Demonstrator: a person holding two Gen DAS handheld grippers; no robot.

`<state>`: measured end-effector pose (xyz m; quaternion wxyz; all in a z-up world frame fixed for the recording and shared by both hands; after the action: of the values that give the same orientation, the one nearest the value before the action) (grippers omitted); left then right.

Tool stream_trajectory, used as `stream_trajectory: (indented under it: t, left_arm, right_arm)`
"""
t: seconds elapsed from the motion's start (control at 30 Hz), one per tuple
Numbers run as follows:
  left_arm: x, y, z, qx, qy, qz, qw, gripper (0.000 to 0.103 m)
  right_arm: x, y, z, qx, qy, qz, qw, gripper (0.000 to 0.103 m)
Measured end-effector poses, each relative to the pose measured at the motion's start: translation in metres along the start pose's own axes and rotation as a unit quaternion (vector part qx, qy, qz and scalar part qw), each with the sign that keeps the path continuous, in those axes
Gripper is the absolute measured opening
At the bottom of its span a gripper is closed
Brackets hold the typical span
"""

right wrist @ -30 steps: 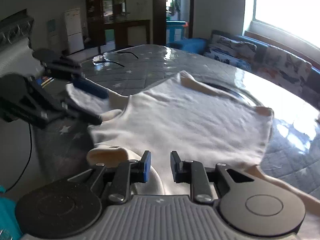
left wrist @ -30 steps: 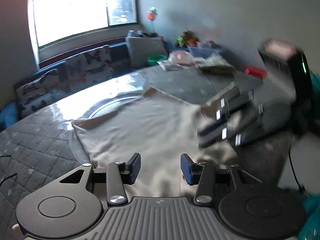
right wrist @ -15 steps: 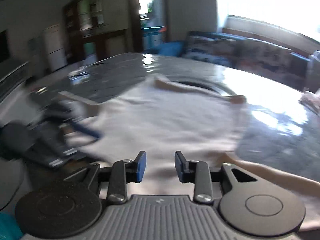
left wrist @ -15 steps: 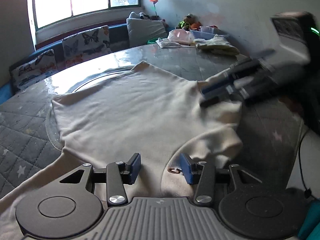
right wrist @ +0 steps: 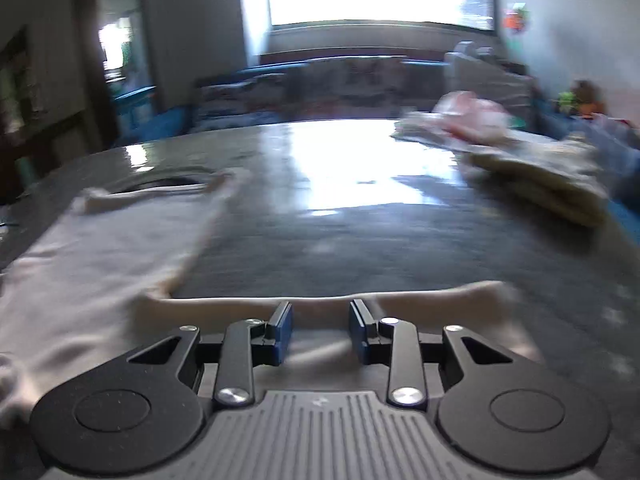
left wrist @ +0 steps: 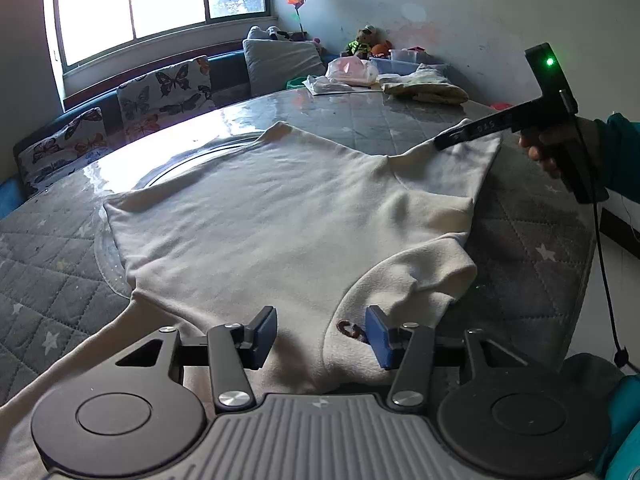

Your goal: Fold clothes

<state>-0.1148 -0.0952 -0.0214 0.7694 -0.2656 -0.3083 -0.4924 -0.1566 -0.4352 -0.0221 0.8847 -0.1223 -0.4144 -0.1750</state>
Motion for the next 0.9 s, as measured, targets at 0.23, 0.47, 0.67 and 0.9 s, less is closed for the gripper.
stream_trajectory:
  t: [0.23, 0.47, 0.67, 0.9]
  left_arm:
    - [0.006, 0.001, 0.009, 0.0, -0.007, -0.007, 1.0, 0.056]
    - [0.007, -0.011, 0.006, -0.012, -0.007, -0.013, 0.9998, 0.057]
    - [-0.006, -0.027, 0.002, -0.024, 0.011, -0.024, 0.9993, 0.059]
    - [-0.015, -0.028, 0.011, -0.022, 0.003, -0.004, 0.9997, 0.063]
  right_arm:
    - [-0.005, -0.048, 0.0, -0.098, 0.005, -0.006, 0.995, 0.041]
    - [-0.005, -0.055, 0.013, -0.117, -0.003, -0.001, 0.993, 0.044]
    - [0.003, 0.025, 0.053, 0.006, -0.041, 0.065, 0.997, 0.054]
    - [-0.016, 0.135, 0.085, 0.162, -0.062, 0.202, 0.964, 0.054]
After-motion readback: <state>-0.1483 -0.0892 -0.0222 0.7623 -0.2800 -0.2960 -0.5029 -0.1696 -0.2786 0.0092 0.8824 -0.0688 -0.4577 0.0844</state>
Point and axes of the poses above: each gripper's, at about its wrist camera, not at the fingertips, and z roughly against the way its jaws point, y to its left, x to its top, the point moved 6 cm from there along -z, roughly the way its jaws point, and after that the axes turned 14 degrees about -x, right-handed, at the moved point
